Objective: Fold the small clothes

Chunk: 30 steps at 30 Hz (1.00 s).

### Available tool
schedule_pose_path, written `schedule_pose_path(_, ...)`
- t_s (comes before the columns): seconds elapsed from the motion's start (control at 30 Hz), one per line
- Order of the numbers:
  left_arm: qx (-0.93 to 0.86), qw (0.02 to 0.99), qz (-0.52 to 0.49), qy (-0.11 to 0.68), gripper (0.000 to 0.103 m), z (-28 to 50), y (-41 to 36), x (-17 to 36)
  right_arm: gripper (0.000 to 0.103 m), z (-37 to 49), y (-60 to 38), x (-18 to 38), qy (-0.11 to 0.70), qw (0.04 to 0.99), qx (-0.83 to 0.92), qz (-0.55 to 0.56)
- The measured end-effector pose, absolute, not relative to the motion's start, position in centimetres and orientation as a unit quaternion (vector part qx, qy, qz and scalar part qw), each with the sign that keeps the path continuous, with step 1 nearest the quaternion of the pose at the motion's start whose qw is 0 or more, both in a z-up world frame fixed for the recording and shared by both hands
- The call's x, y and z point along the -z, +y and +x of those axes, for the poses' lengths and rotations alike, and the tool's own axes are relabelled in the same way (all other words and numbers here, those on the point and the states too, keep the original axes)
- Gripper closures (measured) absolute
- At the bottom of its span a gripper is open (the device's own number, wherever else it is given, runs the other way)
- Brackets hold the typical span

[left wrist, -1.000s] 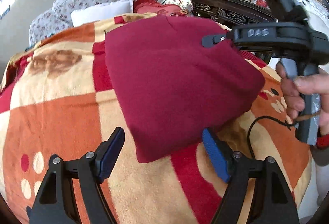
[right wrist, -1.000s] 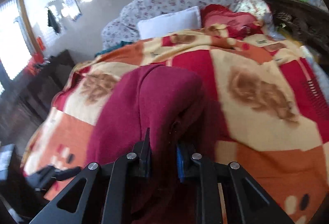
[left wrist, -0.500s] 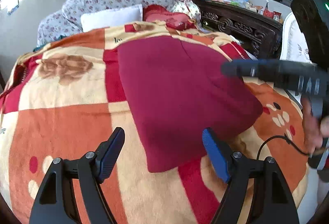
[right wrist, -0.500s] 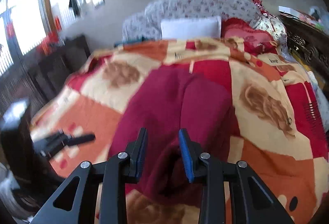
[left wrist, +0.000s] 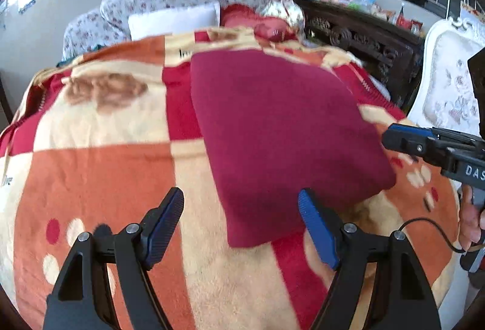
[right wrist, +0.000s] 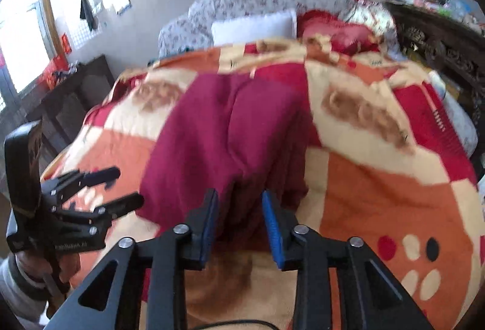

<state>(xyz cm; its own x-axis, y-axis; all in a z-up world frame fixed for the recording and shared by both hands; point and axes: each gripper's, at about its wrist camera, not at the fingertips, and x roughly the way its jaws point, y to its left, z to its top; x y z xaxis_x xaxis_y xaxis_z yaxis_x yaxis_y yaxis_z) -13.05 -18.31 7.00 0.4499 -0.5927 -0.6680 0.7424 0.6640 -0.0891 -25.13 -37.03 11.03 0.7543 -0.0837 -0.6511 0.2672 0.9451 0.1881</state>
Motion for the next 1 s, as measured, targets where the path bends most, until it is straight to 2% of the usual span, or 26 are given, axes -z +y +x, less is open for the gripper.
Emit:
schedule_pose_path(0.17,0.382,0.85,0.104,0.348,0.025,-12.2,-19.7,-7.3,0.054,-21.3,-39.1,-10.8,0.337,0.916,0.13,0.172)
schedule_pose_path(0.27,0.371,0.852,0.107,0.353,0.025,-11.6,-20.6,-6.7,0.054,-18.6,-40.9,-9.8,0.348,0.908,0.129,0.196)
schedule_pose_path(0.37,0.366,0.852,0.11,0.358,0.025,-11.4,-21.0,-6.1,0.083,-17.0,-41.3,-9.6,0.35,0.913,0.148,0.15)
schedule_pose_path(0.4,0.366,0.852,0.112,0.357,0.025,-11.4,-21.1,-5.9,0.086,-16.6,-41.4,-9.6,0.349,0.915,0.152,0.135)
schedule_pose_path(0.57,0.368,0.85,0.114,0.359,0.022,-11.1,-21.5,-5.4,0.086,-16.0,-42.2,-8.3,0.357,0.91,0.172,0.123)
schedule_pose_path(0.67,0.364,0.85,0.121,0.362,0.022,-11.2,-21.7,-5.1,0.078,-17.2,-42.2,-9.3,0.348,0.91,0.177,0.14)
schedule_pose_path(0.83,0.36,0.851,0.117,0.366,0.022,-11.1,-21.6,-4.9,0.077,-20.2,-39.3,-11.9,0.321,0.927,0.151,0.122)
schedule_pose_path(1.0,0.356,0.852,0.117,0.365,0.022,-11.3,-21.6,-4.9,0.078,-20.3,-37.0,-9.6,0.362,0.918,0.136,0.093)
